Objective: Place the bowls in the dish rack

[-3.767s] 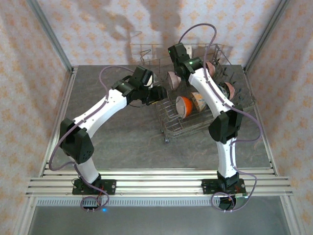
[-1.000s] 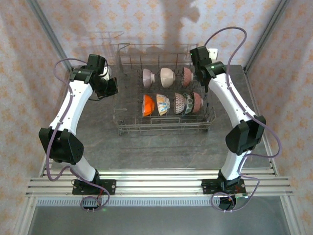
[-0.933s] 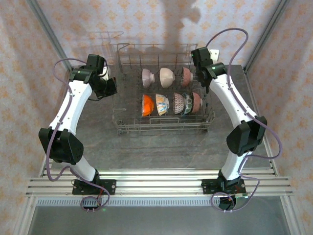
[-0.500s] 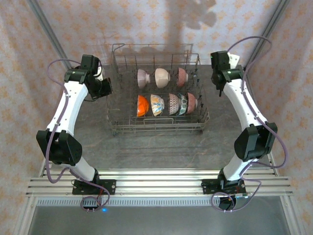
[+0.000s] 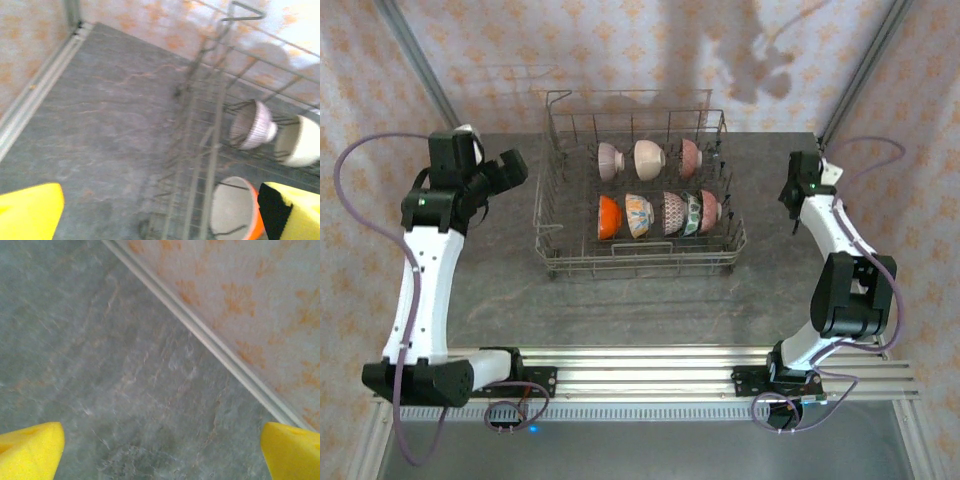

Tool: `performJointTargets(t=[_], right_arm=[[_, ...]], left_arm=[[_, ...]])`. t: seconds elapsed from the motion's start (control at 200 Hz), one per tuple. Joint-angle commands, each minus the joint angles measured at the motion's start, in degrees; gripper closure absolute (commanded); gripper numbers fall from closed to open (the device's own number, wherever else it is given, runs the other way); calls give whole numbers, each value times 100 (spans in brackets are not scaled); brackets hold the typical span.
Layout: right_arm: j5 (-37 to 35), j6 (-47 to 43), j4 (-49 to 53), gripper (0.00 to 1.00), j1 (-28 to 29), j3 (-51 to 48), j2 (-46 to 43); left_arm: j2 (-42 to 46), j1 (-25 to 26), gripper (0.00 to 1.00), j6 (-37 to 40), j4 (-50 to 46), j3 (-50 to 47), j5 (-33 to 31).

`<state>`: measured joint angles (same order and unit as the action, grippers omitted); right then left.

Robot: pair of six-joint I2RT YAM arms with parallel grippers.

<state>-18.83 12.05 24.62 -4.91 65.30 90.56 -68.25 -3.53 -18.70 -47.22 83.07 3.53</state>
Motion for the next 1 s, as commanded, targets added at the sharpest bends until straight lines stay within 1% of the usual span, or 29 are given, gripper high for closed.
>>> performJointTargets(t=[0.0, 0.035, 0.12, 0.205, 0.28, 0.33, 0.37, 0.405, 0.481, 0.541, 0.626, 0.676, 0.726, 0.746, 0.791, 0.851, 0.926, 0.956, 0.996], right_arm=[[188, 74, -1271, 0, 27, -909, -455], [246, 49, -1669, 0, 46, -1255, -537], [473, -213, -2329, 0, 112, -1833, -569], [241, -616, -2834, 0, 378, -2187, -448], [151, -809, -3688, 0, 542, -2626, -349], [67, -730, -3928, 0, 600, -2661, -390], [153, -716, -4518, 0, 616, -2890, -405], [247, -879, -5073, 0, 635, -3093, -342], [264, -1072, -5096, 0, 774, -3060, -266], [508, -1234, -5437, 0, 816, -3279, -345], [1056, -1447, -6342, 0, 825, -3846, -467], [1172, -1476, -6865, 0, 816, -4129, -402], [1287, -1624, -7636, 0, 848, -4353, -161], [1290, -1616, -7542, 0, 851, -4332, -198], [1297, -1569, -6927, 0, 843, -4181, -378], [1294, -1583, -7307, 0, 833, -4261, -246], [1292, -1524, -7023, 0, 802, -4167, -303], [1363, -1513, -7095, 0, 767, -4173, -272], [1382, -1497, -6933, 0, 754, -4145, -324]], left_arm=[[173, -216, 1, 171, 554, -977, -1224], [275, -263, 1, 174, 748, -1334, -1508], [452, -376, 1, 261, 1402, -2362, -1722], [627, -376, 1, 230, 2416, -3410, -1979], [799, -383, 1, 131, 3360, -4251, -2068], [907, -385, 1, 170, 4260, -4882, -2010], [975, -377, 1, 214, 5041, -5380, -1946], [1005, -373, 1, 244, 5717, -5790, -1910], [987, -374, 1, 219, 6823, -6389, -1806], [866, -362, 1, 287, 7226, -6543, -1605], [451, -274, 1, 393, 7732, -6584, -1457], [120, -162, 1, 484, 8119, -6605, -1472], [-214, -23, 1, 620, 8592, -6609, -1570], [-289, 4, 1, 648, 8643, -6575, -1523], [-437, 114, 1, 930, 8660, -6435, -1465], [-624, 205, 1, 1192, 8696, -6286, -1500], [-800, 211, 1, 1411, 8943, -6261, -1418], [-922, 212, 1, 1498, 9223, -6330, -1408], [-1158, 209, 1, 1469, 9690, -6435, -1466]])
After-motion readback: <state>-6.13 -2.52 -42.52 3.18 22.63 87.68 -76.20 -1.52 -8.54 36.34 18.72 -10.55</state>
